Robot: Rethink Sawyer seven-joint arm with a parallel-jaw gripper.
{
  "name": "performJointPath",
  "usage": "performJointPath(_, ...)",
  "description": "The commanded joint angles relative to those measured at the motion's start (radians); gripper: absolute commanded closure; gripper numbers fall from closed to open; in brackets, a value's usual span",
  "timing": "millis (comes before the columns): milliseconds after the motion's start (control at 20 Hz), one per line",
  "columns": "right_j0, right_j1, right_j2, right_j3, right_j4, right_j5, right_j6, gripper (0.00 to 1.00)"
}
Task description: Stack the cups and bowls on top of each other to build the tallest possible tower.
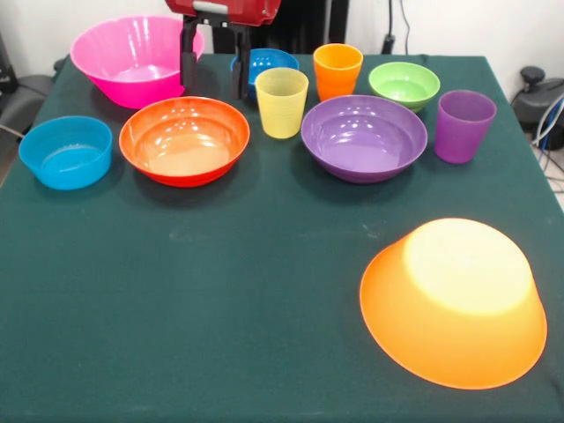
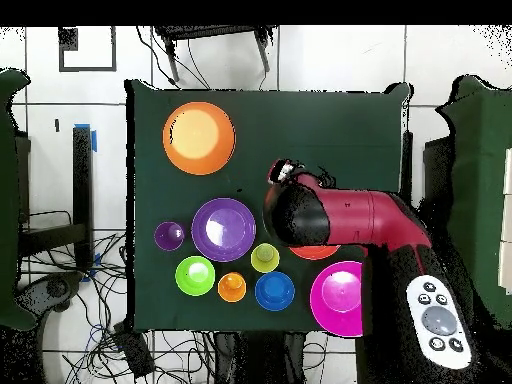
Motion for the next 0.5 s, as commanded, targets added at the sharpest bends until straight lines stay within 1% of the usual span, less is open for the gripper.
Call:
performJointPath(50,-0.161,0.000,0.232,0.044,-0.018,0.215,-0.389,0.00)
performJointPath(150,-0.171,0.014,0.243,0.022,-0.033,0.216,-0.389,0.00)
performJointPath(350,-0.188,0.096,0.270,-0.080,-0.106,0.221,-0.416,0.00)
performJointPath(400,-0.192,0.116,0.275,-0.105,-0.114,0.229,-0.421,0.00)
performJointPath(500,-0.197,0.129,0.280,-0.140,-0.122,0.248,-0.429,0.00)
